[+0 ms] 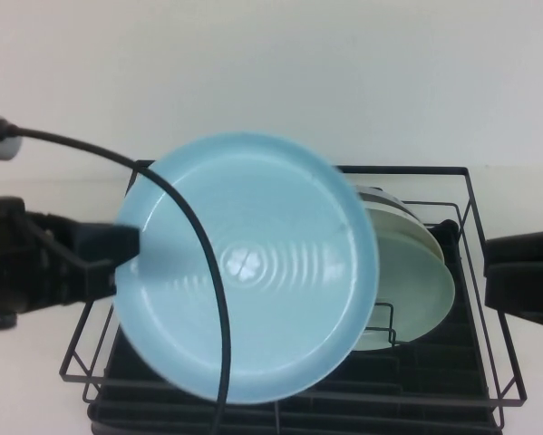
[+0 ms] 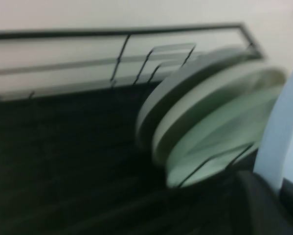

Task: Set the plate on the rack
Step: Hand over the plate

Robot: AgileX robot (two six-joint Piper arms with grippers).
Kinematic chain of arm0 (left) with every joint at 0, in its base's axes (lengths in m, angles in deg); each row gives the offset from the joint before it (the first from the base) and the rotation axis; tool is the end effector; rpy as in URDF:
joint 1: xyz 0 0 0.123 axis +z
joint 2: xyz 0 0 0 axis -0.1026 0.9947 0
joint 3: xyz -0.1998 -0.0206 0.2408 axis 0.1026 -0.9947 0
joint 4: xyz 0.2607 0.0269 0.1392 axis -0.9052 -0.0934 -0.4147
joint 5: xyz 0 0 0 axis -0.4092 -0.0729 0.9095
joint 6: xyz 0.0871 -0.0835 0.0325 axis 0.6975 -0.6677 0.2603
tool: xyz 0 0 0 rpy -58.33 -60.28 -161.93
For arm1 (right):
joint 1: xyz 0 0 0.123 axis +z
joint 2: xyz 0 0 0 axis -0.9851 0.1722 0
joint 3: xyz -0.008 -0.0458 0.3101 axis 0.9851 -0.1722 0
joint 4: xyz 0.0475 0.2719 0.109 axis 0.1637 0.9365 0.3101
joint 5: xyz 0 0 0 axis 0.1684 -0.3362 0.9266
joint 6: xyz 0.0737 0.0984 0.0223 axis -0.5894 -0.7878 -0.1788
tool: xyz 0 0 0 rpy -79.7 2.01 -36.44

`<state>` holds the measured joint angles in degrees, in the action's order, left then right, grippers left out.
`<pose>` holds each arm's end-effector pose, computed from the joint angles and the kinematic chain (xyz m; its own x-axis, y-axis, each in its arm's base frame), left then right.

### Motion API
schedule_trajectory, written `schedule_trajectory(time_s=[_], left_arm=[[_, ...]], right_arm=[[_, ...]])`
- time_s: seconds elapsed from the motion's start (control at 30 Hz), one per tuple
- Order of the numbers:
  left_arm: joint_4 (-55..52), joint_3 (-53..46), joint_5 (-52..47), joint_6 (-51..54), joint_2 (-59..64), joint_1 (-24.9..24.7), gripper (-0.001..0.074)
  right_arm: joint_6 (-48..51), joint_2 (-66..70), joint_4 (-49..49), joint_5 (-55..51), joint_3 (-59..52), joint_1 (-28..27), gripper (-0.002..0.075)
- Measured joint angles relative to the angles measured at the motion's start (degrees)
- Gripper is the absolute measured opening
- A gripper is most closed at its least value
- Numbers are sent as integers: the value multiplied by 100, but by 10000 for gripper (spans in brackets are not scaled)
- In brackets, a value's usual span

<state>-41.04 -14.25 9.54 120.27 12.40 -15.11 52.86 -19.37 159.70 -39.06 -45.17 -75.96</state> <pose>0.2366 -0.0955 0.3524 -0.5280 0.0243 -0.8489 0.4934 0.8223 -0.2833 0.1884 0.1273 0.3568 -0.4311 -0.0183 -0.9021 -0.8447 0.3598 0.3963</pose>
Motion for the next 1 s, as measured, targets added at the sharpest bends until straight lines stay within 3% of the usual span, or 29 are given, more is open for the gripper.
schedule_trajectory(time_s=[0.1,0.23,0.63,1.0], left_arm=[[795,-62,145,590,0,0,8],[1523,-62,57,1090,0,0,8],[1624,-62,402,1129,0,-615,8],[1831,-62,331,1129,229,-642,8]], right_arm=[[40,0,24,60,0,0,323],[149,38,39,277,4,0,345],[341,639,841,-49,4,0,352],[356,662,901,-174,161,0,352]])
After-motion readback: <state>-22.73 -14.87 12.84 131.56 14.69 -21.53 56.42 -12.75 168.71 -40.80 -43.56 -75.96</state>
